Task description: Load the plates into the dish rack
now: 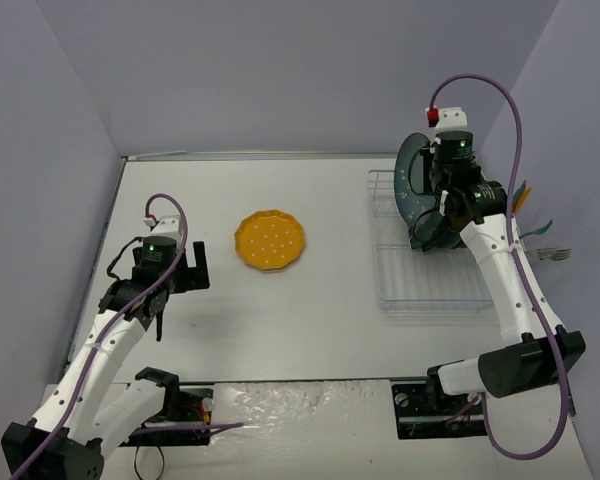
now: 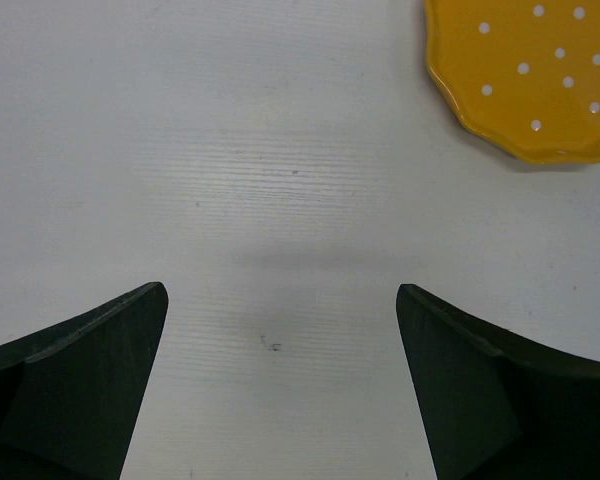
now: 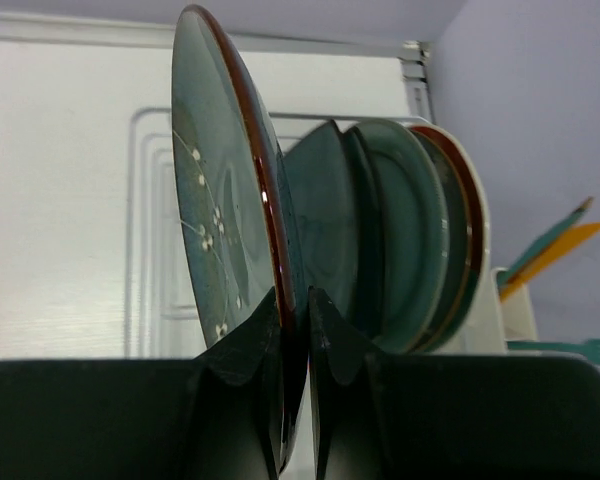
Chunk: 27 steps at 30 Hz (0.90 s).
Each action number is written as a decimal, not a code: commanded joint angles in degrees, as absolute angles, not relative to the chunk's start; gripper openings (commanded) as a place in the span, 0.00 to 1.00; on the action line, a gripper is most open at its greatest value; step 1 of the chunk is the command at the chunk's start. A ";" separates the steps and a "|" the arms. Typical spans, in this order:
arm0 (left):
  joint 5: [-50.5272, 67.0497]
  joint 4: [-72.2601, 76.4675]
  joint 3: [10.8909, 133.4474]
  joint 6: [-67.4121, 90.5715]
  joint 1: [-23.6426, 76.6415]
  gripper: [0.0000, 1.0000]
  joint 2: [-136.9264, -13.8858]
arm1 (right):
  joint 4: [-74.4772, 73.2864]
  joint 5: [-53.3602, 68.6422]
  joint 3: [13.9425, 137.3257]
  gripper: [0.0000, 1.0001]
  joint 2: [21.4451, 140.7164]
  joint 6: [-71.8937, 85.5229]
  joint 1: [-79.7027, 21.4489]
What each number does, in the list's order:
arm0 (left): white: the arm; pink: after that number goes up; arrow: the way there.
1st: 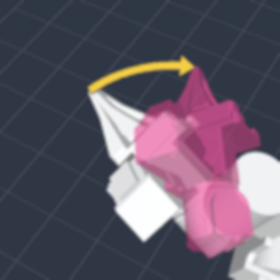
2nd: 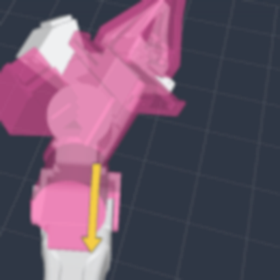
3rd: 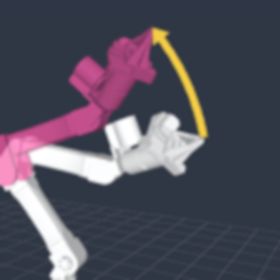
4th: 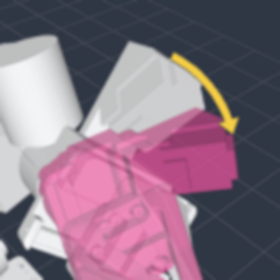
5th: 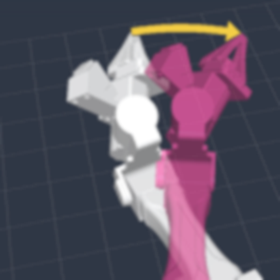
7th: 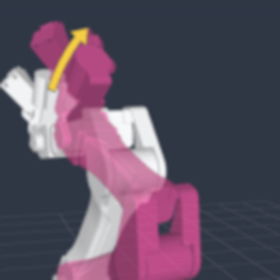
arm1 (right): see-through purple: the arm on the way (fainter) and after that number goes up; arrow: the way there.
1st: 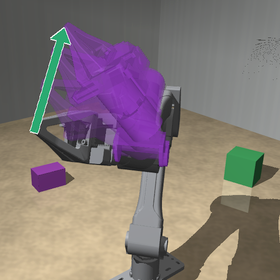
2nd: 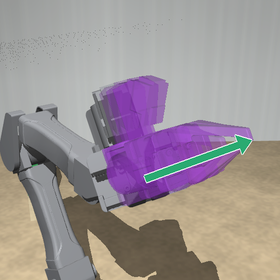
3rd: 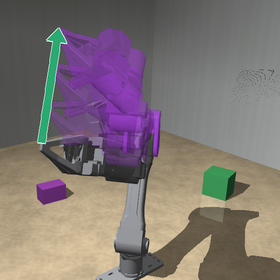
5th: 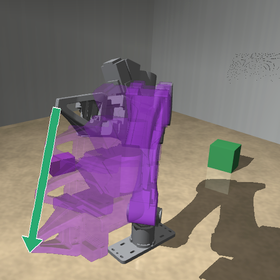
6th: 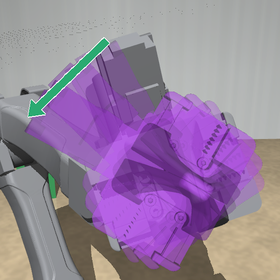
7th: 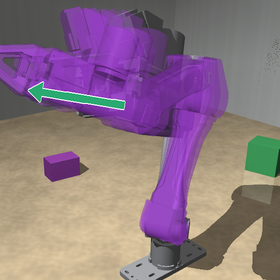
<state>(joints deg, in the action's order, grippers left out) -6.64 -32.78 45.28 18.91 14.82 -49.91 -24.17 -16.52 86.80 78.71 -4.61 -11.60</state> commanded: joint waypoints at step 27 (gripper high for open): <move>-6.24 -30.59 47.90 18.11 14.07 0.97 -50.10 | -10.99 -26.98 89.81 0.00 87.11 -9.22 -9.23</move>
<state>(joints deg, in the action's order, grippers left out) -6.22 -32.75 45.28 18.70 14.81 -49.91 -20.95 -23.31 86.67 89.80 -10.98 -9.41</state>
